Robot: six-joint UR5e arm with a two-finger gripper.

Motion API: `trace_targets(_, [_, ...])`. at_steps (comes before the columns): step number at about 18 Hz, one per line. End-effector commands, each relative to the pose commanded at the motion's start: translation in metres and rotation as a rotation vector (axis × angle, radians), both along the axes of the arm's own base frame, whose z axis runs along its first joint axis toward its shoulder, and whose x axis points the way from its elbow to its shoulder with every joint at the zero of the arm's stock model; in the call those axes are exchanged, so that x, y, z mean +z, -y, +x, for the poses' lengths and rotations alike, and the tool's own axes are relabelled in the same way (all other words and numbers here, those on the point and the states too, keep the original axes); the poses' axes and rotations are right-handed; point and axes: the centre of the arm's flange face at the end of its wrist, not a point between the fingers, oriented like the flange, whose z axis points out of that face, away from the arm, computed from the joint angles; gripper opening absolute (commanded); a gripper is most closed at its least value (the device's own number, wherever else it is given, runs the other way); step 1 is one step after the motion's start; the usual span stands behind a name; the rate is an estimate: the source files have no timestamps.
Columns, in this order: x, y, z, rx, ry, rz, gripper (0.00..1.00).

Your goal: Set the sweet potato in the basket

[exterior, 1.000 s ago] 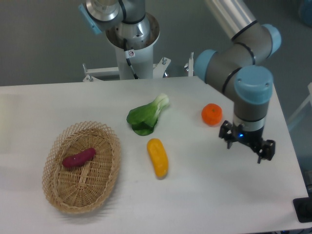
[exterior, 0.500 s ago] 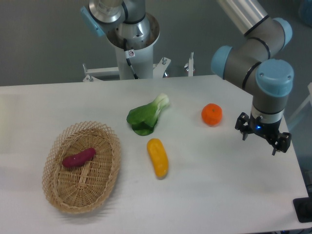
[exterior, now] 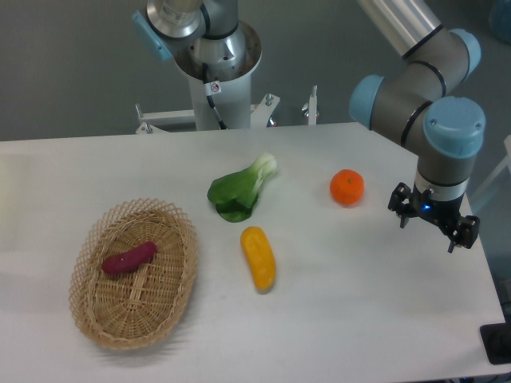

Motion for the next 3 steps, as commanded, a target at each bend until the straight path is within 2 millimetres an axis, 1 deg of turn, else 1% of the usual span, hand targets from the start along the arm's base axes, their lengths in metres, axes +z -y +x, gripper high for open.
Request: trace_targets(3, [0.0000, 0.0000, 0.0000, 0.000, 0.000, 0.000, 1.00])
